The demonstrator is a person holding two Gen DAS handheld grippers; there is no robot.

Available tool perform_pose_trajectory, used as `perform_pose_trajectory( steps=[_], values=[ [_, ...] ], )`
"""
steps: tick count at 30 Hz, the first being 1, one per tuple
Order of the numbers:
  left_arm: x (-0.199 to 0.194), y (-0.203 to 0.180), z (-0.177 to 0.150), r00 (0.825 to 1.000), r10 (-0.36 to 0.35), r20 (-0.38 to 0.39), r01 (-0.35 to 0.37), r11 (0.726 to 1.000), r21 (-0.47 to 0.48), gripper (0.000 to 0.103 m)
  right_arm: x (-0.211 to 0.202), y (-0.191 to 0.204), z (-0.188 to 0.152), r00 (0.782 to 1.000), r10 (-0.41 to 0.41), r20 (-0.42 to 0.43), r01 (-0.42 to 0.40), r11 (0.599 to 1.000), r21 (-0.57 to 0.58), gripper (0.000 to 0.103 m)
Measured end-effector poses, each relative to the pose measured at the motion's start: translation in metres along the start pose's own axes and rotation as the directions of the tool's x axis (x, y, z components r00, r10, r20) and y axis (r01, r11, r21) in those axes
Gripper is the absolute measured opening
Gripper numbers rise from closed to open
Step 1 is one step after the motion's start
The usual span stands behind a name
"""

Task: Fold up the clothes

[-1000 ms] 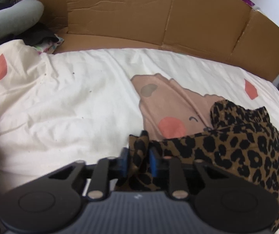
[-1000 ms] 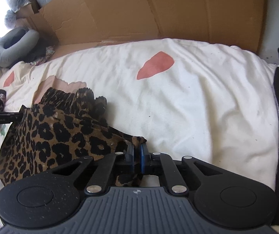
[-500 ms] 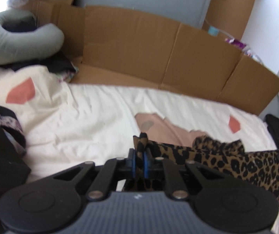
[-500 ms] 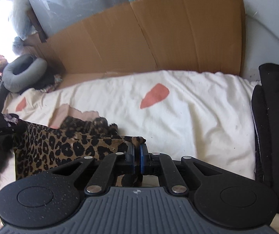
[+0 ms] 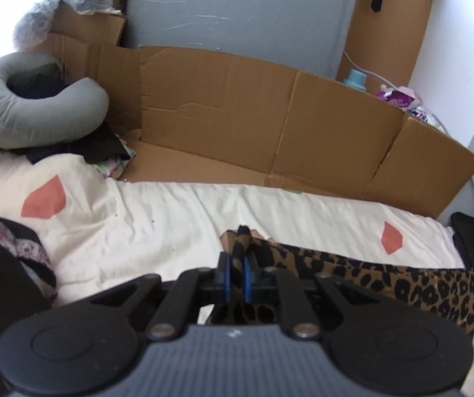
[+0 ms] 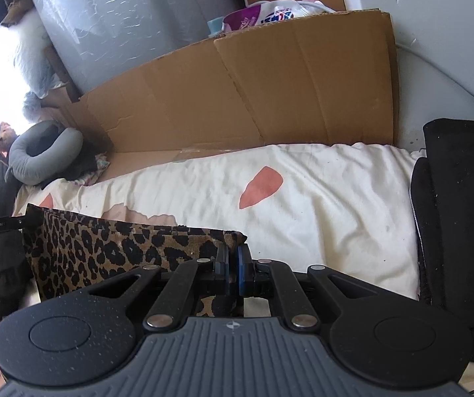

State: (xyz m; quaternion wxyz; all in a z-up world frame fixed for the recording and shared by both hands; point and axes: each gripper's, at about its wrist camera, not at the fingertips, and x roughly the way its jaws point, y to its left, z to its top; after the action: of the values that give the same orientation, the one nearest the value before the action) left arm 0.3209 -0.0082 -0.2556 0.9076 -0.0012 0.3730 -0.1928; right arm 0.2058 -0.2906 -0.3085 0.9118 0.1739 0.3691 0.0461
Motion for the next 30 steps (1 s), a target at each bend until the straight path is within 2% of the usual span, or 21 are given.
perform_pose_trajectory(
  steps=[20, 30],
  values=[
    [0.058, -0.007, 0.007, 0.992, 0.075, -0.105, -0.072, 0.997, 0.033, 0.008, 0.049, -0.007, 0.022, 0.997, -0.039, -0.068, 0.040, 0.999, 0.009, 0.002],
    [0.083, -0.005, 0.002, 0.984, 0.093, -0.151, -0.088, 0.995, 0.038, 0.009, 0.084, -0.021, 0.021, 0.990, -0.057, -0.129, 0.063, 0.997, 0.039, 0.002]
  ],
)
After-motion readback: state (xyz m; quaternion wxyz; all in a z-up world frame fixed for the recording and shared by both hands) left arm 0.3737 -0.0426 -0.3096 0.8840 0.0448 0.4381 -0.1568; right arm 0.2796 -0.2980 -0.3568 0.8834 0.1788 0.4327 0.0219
